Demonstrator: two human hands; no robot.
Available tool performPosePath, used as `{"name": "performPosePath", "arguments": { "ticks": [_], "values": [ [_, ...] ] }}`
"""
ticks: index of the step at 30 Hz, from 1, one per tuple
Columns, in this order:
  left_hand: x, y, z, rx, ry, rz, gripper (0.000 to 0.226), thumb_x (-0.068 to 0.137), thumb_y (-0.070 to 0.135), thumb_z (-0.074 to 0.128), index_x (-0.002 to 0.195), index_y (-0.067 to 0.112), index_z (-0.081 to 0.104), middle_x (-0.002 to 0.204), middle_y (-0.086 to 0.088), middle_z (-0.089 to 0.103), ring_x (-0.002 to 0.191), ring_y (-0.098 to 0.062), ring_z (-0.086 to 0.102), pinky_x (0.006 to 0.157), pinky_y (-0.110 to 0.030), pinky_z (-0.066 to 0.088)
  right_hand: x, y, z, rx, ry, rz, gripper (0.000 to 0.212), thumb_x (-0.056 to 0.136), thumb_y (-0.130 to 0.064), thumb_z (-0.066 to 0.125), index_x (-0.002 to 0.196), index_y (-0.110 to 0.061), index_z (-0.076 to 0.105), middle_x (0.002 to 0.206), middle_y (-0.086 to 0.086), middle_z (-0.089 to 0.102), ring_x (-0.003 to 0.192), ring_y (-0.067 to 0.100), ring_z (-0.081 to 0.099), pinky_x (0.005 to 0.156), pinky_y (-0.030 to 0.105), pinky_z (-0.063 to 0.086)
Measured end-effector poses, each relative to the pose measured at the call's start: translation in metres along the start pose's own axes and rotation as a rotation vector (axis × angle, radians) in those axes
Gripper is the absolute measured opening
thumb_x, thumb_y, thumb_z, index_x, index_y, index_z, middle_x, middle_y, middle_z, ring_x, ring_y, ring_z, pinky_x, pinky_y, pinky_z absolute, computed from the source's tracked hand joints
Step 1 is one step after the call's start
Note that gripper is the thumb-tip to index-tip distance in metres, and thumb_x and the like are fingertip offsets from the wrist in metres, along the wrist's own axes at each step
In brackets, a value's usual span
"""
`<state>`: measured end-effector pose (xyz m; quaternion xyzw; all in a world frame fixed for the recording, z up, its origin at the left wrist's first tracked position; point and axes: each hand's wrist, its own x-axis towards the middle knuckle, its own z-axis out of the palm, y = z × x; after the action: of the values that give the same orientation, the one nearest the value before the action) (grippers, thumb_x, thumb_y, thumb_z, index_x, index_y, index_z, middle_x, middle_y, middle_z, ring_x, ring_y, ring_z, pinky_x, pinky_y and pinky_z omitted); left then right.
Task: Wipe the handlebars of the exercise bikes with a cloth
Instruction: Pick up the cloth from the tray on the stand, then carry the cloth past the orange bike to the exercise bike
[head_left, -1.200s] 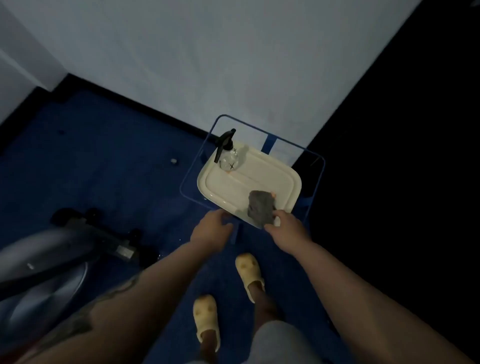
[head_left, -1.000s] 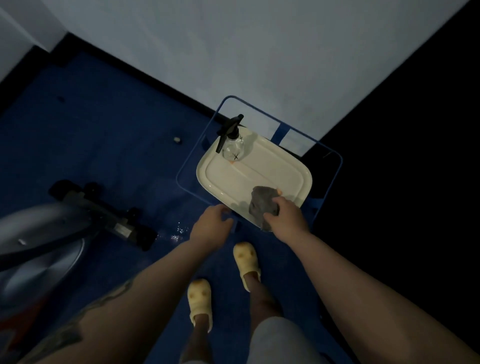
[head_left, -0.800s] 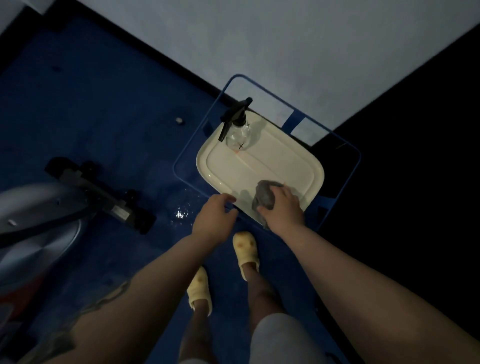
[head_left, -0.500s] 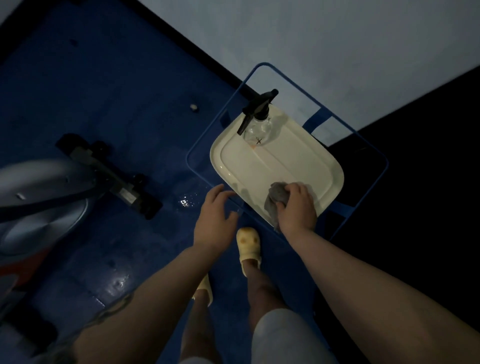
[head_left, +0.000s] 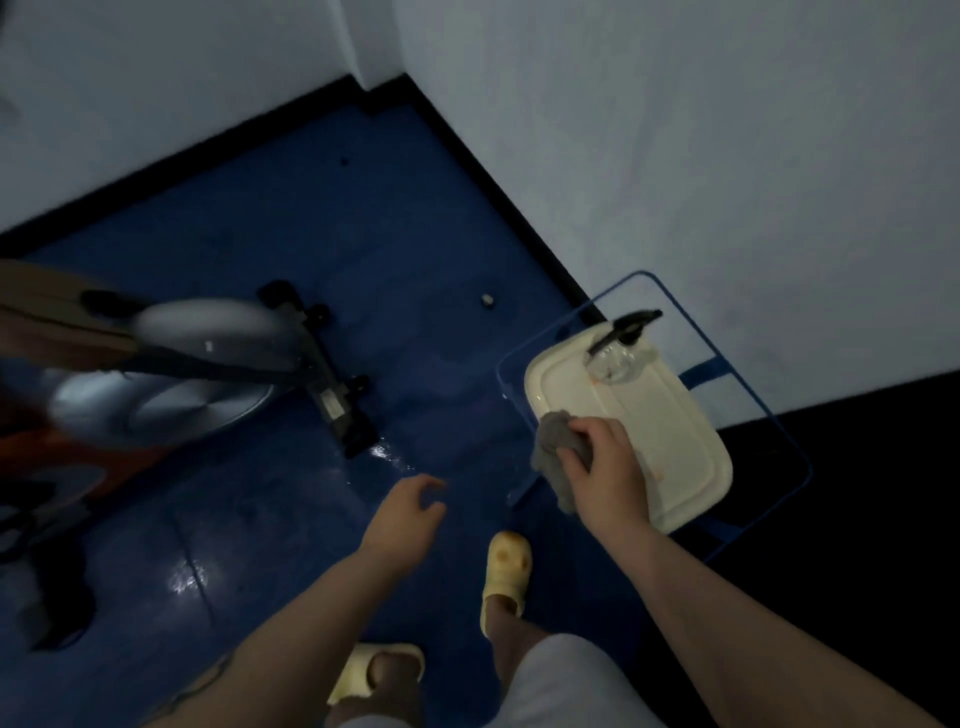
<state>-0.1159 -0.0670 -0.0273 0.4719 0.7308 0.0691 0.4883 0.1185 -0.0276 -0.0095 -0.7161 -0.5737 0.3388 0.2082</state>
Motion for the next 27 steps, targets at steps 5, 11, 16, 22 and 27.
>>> {"name": "performPosePath", "arguments": {
  "ticks": [5, 11, 16, 22, 27],
  "values": [
    [-0.058, -0.067, -0.054, -0.22, 0.212, -0.102, 0.031, 0.093, 0.018, 0.053, 0.123, 0.019, 0.059, 0.121, -0.001, 0.061, 0.092, -0.009, 0.06, 0.07, -0.021, 0.046, -0.028, -0.08, 0.038, -0.116, -0.185, -0.285, 0.019, 0.085, -0.016, 0.064, 0.102, -0.022, 0.057, 0.099, -0.008, 0.056, 0.094, 0.011, 0.051, 0.08, 0.025, 0.043],
    [-0.133, -0.152, -0.109, -0.455, 0.479, -0.188, 0.028, 0.092, 0.015, 0.053, 0.118, 0.02, 0.063, 0.111, 0.003, 0.063, 0.084, -0.004, 0.061, 0.069, -0.023, 0.05, -0.09, -0.174, 0.114, -0.157, -0.382, -0.545, 0.019, 0.086, -0.02, 0.063, 0.104, -0.025, 0.057, 0.096, -0.011, 0.055, 0.093, 0.008, 0.05, 0.075, 0.023, 0.042],
    [-0.204, -0.24, -0.153, -0.603, 0.673, -0.277, 0.026, 0.091, 0.013, 0.054, 0.114, 0.023, 0.061, 0.119, 0.001, 0.06, 0.104, -0.014, 0.058, 0.082, -0.026, 0.045, -0.154, -0.255, 0.194, -0.174, -0.561, -0.708, 0.021, 0.085, -0.02, 0.065, 0.103, -0.028, 0.059, 0.095, -0.015, 0.054, 0.092, 0.005, 0.05, 0.073, 0.02, 0.04],
    [-0.284, -0.346, -0.199, -0.724, 0.891, -0.394, 0.032, 0.094, 0.014, 0.051, 0.124, 0.019, 0.058, 0.126, 0.002, 0.058, 0.111, -0.013, 0.055, 0.091, -0.029, 0.047, -0.241, -0.332, 0.293, -0.14, -0.702, -0.844, 0.021, 0.084, -0.021, 0.065, 0.102, -0.031, 0.06, 0.097, -0.017, 0.055, 0.093, 0.001, 0.049, 0.075, 0.016, 0.038],
    [-0.325, -0.399, -0.231, -0.845, 1.056, -0.427, 0.031, 0.094, 0.015, 0.05, 0.123, 0.023, 0.058, 0.125, 0.007, 0.057, 0.107, -0.007, 0.054, 0.08, -0.02, 0.045, -0.291, -0.377, 0.348, -0.171, -0.783, -0.947, 0.02, 0.083, -0.025, 0.065, 0.097, -0.038, 0.057, 0.093, -0.021, 0.053, 0.09, -0.002, 0.048, 0.069, 0.011, 0.034]
  ]
}}
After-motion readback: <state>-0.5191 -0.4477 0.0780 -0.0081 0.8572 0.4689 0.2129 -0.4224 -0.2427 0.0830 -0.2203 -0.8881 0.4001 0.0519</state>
